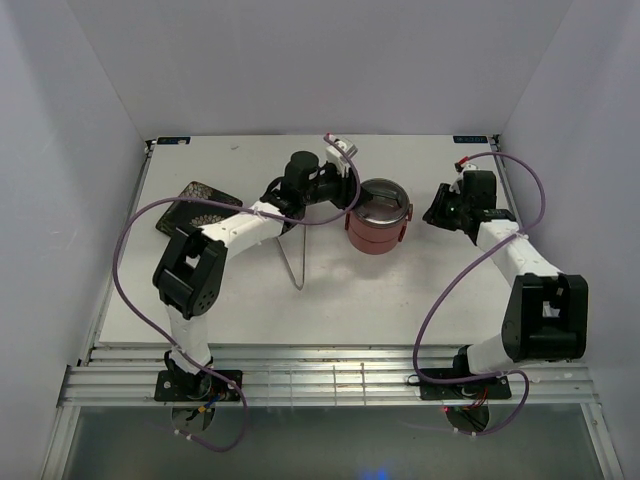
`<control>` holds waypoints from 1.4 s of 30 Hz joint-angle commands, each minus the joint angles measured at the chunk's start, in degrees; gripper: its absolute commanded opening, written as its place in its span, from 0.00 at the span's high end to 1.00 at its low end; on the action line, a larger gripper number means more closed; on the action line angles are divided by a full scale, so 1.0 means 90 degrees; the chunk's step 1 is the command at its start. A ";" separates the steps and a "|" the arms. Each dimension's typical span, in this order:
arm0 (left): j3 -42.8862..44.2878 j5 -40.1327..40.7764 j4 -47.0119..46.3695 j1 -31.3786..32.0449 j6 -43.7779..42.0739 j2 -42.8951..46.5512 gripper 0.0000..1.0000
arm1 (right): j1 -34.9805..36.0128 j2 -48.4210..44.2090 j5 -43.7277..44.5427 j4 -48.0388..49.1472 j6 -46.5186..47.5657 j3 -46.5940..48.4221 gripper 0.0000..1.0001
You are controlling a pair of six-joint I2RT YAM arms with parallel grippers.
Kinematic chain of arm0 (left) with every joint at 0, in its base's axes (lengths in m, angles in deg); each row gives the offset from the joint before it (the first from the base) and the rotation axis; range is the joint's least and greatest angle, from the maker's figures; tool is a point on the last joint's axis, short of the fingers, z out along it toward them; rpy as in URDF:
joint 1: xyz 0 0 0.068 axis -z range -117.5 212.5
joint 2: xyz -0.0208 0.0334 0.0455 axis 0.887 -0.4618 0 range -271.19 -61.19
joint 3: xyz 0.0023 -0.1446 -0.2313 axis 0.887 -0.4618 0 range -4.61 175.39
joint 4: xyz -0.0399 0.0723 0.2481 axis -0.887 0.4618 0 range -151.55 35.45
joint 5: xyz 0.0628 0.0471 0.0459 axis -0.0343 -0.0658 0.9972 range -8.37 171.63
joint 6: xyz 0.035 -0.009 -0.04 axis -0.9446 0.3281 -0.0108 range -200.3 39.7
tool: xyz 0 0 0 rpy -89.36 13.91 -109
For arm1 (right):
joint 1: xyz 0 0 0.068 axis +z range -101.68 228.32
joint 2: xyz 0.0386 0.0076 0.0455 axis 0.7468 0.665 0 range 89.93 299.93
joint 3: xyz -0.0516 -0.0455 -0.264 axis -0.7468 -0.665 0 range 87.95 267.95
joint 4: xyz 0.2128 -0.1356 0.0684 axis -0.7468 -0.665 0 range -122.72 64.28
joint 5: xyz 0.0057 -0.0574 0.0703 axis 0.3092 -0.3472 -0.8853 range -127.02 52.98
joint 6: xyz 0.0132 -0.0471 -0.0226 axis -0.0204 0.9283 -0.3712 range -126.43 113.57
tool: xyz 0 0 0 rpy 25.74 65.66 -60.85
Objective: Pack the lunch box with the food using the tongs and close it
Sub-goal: Place the box lid in the packing box.
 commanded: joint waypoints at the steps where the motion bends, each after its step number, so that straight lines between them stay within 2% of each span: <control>1: 0.0055 -0.0031 0.0730 0.0127 -0.0739 0.0719 0.45 | -0.0063 -0.0391 -0.0174 -0.0013 0.0094 -0.0199 0.65; 4: 0.0454 0.0058 0.1140 0.0127 -0.1393 0.0740 0.29 | -0.0122 -0.0459 -0.0320 -0.0013 0.0133 -0.0249 0.65; 7: 0.1050 -0.0322 0.1716 0.0127 -0.2262 0.0371 0.21 | -0.0161 -0.0518 -0.0584 0.0036 0.0143 -0.0298 0.65; 9: 0.1672 -0.0401 0.2474 0.0117 -0.2575 0.0097 0.21 | -0.0171 -0.0576 -0.0750 0.0075 0.0172 -0.0327 0.64; 13: 0.2241 -0.0683 0.2860 0.0059 -0.3063 -0.0422 0.23 | -0.0190 -0.0664 -0.0799 0.0085 0.0251 -0.0386 0.64; 21: 0.2068 -0.1621 0.3046 0.0059 -0.3679 -0.0560 0.26 | -0.0210 -0.0635 -0.0955 0.0163 0.0319 -0.0396 0.64; 29: 0.1589 -0.1057 0.2432 0.0059 -0.3456 -0.0569 0.24 | -0.0210 -0.0528 -0.1024 0.0309 0.0241 -0.0464 0.64; 33: 0.1121 -0.0841 0.1593 0.0059 -0.3085 -0.0569 0.28 | -0.0219 -0.0518 -0.1024 0.0407 0.0153 -0.0552 0.64; 35: 0.1042 -0.0763 0.1280 0.0059 -0.2850 -0.0627 0.33 | -0.0219 -0.0538 -0.0937 0.0398 0.0104 -0.0610 0.65; 42: 0.0846 -0.0479 0.0995 0.0088 -0.2576 -0.0744 0.37 | -0.0210 -0.0518 -0.0809 0.0437 0.0036 -0.0630 0.67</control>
